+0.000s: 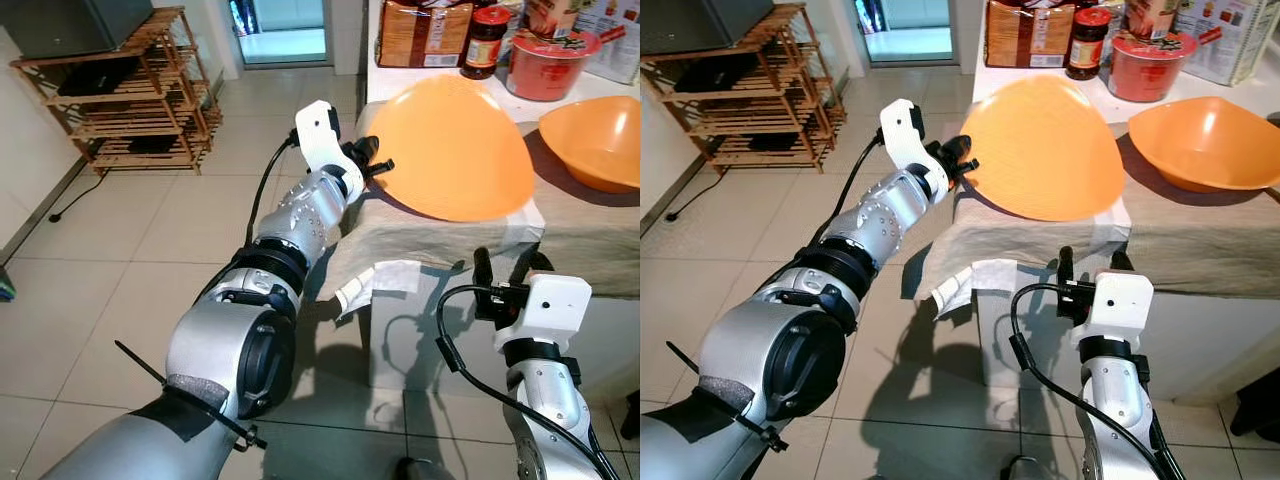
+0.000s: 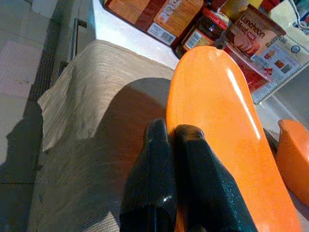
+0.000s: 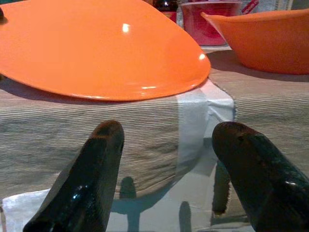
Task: Setting the table
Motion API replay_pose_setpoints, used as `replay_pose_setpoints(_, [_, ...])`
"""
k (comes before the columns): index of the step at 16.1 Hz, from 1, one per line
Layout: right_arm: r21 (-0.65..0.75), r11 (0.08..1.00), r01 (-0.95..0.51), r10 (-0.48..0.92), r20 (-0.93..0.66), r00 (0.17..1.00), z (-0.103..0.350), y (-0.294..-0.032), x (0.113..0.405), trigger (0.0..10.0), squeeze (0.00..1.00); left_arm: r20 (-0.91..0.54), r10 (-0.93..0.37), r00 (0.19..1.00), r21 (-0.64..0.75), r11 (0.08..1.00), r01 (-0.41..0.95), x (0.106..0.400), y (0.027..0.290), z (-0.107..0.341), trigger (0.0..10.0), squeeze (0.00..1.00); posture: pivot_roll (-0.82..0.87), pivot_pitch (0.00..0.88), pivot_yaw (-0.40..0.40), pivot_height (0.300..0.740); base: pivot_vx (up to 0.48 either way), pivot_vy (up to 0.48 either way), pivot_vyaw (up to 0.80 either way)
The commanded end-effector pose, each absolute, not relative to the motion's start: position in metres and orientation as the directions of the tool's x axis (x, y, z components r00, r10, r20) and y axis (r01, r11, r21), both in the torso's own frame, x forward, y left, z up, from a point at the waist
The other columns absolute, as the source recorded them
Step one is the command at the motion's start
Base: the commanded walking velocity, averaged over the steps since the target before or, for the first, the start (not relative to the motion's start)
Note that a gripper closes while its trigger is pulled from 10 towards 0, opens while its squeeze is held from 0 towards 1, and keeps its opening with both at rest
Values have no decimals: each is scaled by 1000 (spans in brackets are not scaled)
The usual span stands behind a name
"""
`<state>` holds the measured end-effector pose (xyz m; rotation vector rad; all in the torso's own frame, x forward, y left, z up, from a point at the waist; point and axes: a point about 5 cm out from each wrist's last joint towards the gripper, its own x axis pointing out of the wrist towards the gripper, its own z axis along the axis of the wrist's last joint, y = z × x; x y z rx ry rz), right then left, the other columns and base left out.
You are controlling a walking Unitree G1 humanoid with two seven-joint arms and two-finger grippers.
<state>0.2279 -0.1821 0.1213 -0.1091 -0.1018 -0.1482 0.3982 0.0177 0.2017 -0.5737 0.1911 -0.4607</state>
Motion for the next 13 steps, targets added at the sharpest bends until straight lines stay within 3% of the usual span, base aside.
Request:
replay_pose_setpoints(1, [-98, 986, 136, -126, 99, 987, 119, -177, 230, 10000, 0, -178, -511, 841, -513, 778, 364, 388, 8, 174, 0, 0, -147, 49, 116, 740, 0, 0, 0])
replay_pose_setpoints(2, [-98, 986, 136, -126, 97, 987, 118, -177, 230, 10000, 0, -197, -518, 832, -508, 780, 365, 386, 6, 169, 0, 0, -147, 50, 116, 740, 0, 0, 0])
replay_pose_setpoints(3, [-98, 986, 136, -127, 96, 987, 119, -178, 230, 10000, 0, -200, -527, 826, -511, 776, 371, 385, 4, 168, 0, 1000, -147, 53, 116, 740, 0, 0, 0])
replay_pose_setpoints(10, [-96, 986, 136, -127, 91, 988, 117, -176, 230, 10000, 0, -196, -558, 806, -495, 766, 410, 382, -5, 170, 0, 1000, -142, 52, 117, 740, 0, 0, 0])
replay_pose_setpoints(11, [-95, 986, 135, -127, 90, 988, 116, -176, 230, 10000, 0, -202, -569, 797, -490, 763, 421, 380, -8, 169, 4863, 1000, -141, 54, 119, 740, 0, 0, 0])
replay_pose_setpoints(12, [-95, 986, 136, -127, 90, 988, 116, -176, 230, 10000, 0, -204, -571, 795, -487, 763, 424, 380, -9, 168, 6275, 1000, -141, 54, 120, 740, 0, 0, 0])
replay_pose_setpoints(13, [-94, 986, 136, -128, 90, 988, 116, -175, 230, 10000, 0, -210, -570, 794, -483, 767, 422, 380, -9, 168, 10000, 1000, -141, 55, 121, 740, 0, 0, 0])
